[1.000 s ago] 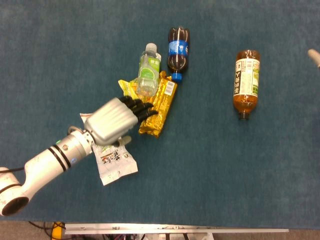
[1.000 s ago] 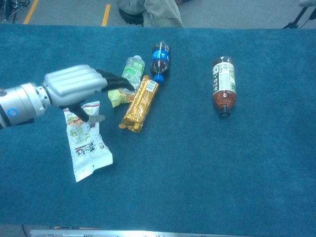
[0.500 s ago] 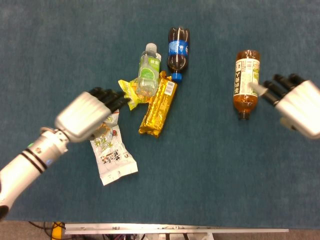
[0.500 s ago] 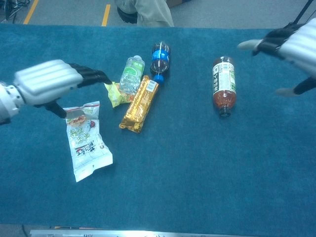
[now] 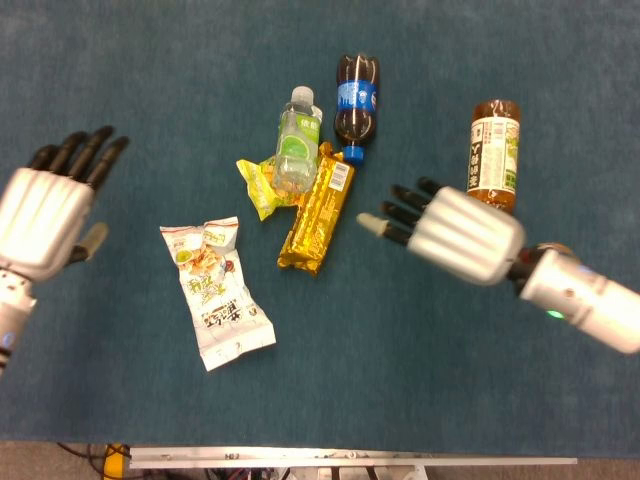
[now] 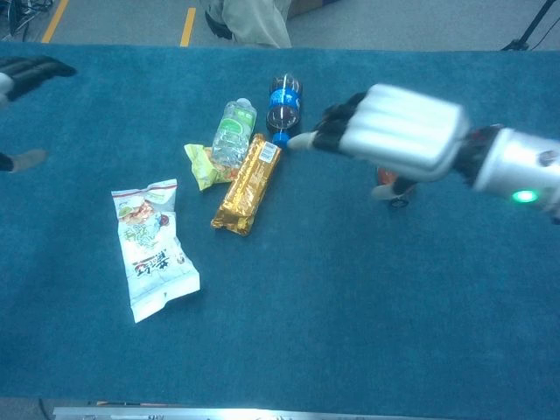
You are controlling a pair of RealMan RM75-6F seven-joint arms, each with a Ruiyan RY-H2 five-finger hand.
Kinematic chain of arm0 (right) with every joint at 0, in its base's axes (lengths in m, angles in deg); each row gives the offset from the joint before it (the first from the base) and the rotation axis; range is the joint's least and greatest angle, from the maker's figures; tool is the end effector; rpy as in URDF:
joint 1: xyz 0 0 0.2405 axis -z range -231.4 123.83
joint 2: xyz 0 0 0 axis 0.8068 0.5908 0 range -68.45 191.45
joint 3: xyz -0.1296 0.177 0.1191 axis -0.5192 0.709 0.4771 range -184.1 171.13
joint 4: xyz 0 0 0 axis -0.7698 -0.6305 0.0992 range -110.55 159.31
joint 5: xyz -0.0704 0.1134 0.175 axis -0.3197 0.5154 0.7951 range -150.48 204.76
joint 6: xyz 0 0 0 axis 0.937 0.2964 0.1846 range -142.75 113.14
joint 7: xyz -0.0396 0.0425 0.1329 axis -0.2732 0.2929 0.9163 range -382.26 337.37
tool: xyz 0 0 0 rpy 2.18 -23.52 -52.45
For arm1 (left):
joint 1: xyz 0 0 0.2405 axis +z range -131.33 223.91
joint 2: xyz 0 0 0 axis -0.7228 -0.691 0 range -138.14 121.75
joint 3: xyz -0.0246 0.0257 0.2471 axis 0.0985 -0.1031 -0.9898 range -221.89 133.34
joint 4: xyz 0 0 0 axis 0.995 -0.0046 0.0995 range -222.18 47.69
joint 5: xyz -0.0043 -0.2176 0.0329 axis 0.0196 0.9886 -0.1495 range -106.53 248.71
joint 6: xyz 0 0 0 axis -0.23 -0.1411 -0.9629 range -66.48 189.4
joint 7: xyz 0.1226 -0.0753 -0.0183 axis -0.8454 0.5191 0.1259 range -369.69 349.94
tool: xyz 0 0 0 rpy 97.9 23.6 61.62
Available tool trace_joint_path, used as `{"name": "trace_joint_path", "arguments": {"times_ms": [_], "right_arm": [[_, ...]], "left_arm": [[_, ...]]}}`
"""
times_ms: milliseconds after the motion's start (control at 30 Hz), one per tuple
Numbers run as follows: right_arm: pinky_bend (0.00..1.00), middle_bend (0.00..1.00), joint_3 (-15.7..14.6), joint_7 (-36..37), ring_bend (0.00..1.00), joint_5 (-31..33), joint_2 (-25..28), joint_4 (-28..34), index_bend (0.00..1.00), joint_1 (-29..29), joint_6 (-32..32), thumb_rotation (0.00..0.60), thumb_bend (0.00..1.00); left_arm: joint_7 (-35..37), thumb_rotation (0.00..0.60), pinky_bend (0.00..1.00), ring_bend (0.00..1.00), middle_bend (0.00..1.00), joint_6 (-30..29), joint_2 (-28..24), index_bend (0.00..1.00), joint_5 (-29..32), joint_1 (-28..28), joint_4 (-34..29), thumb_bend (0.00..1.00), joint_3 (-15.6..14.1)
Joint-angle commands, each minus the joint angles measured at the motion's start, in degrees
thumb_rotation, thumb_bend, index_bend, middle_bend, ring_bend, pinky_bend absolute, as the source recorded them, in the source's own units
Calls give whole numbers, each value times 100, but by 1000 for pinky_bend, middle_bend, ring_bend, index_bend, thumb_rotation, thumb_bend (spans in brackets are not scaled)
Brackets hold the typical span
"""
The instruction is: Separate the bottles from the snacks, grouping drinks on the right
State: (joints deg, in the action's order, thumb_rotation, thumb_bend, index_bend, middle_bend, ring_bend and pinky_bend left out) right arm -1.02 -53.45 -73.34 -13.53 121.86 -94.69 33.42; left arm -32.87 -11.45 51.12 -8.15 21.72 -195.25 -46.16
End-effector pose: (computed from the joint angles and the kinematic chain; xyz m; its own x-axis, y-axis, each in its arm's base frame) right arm -0.1077 -0.2727 -0.0005 0.7890 0.1571 0.5940 -0.2339 -0.8172 0.5268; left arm -0.2197 0.2407 0.1135 0.6196 0.1232 0.7752 0.7696 -0.2894 -0.5691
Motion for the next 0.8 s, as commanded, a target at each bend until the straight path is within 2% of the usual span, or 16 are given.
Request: {"name": "trace_joint_path", "arguments": {"times_ms": [33, 367, 800], "right_arm": [[341, 262, 194, -335, 183, 278, -584, -350, 133, -393, -437, 600, 0], [339, 262, 484, -897, 183, 801, -1724, -1215, 133, -1019, -836, 600, 0], [339, 262, 485, -1415, 182, 1436, -2647, -2194, 133, -1436, -1008, 600, 0]], "left_arm": [[-32, 600, 230, 103, 63, -193, -119, 0, -115, 195, -113, 296, -63], [204, 600, 230, 103, 62, -506, -421, 0, -385, 600, -257, 296, -167], [422, 600, 222, 103, 62, -478, -621, 0, -529, 827, -313, 297, -184]]}}
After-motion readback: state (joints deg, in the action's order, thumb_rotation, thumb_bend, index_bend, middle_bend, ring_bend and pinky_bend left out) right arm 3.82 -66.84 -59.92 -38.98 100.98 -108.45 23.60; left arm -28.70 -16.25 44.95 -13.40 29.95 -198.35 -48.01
